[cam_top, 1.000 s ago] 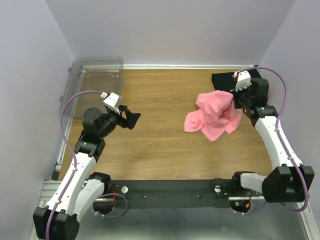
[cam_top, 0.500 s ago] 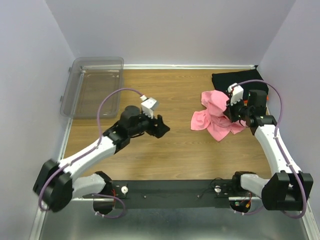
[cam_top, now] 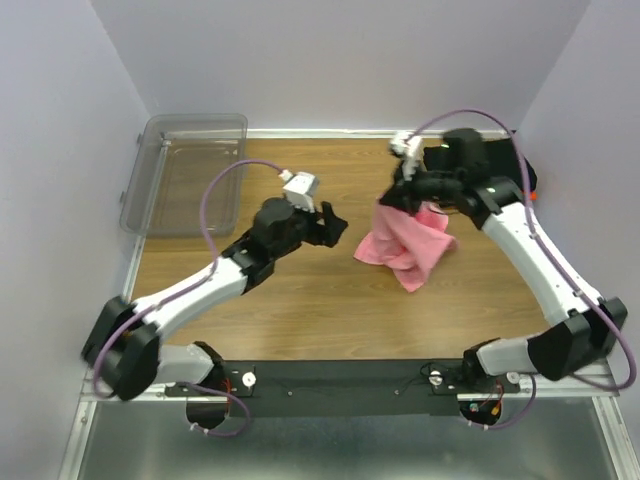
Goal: Fold and stack the t-shirts
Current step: Flatten the tshirt out
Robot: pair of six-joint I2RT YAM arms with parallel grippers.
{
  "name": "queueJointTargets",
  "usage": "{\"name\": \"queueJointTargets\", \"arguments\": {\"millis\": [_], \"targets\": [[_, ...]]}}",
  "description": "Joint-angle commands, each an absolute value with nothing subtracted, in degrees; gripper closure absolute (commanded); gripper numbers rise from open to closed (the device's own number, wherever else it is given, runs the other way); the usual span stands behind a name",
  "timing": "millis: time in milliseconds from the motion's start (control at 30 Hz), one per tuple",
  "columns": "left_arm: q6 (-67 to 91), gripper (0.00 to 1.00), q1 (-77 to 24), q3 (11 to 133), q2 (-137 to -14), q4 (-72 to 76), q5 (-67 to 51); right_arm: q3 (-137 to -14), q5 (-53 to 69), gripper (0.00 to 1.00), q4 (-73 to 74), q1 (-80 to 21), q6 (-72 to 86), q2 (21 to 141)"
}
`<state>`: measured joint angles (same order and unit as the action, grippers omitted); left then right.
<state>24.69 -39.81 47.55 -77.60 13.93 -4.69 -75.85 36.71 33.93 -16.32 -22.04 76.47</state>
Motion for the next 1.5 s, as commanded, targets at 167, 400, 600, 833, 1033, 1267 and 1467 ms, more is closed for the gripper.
{"name": "queueJointTargets", "arguments": {"millis": [167, 400, 600, 833, 1033, 1267, 1467], "targets": [[24.3, 0.18, -38.8, 37.7, -35.8, 5.1, 20.6, -110.7, 35.8, 0.99, 38.6, -27.3, -13.3, 79.8], [21.9, 0.14, -38.6, 39.5, -19.8, -4.9, 24.9, -82.0, 19.0, 1.0, 35.5, -16.1, -21.6, 64.4], [22.1, 0.14, -38.6, 41.2, -23.5, -6.4, 19.3, -55.8, 10.1, 0.31, 33.0, -15.8, -23.2, 61.9], [21.9, 0.14, -38.6, 37.9, -24.4, -2.6, 17.0, -52.6, 14.5, 0.07, 31.2, -15.6, -21.7, 61.2], [24.9, 0.14, -38.6, 33.9, -27.2, -0.4, 12.9, -57.3, 35.5, 0.14, 30.6, -15.6, -17.3, 77.5], [32.4, 0.14, -38.6, 27.5, -36.0, 4.6, 4.2, -64.4, 37.1, 0.25, 29.9, -16.4, -15.4, 91.0], [37.6, 0.18, -38.7, 23.9, -49.3, 14.4, -3.0, -61.5, 36.6, 0.26, 28.9, -20.8, -16.2, 93.1]]}}
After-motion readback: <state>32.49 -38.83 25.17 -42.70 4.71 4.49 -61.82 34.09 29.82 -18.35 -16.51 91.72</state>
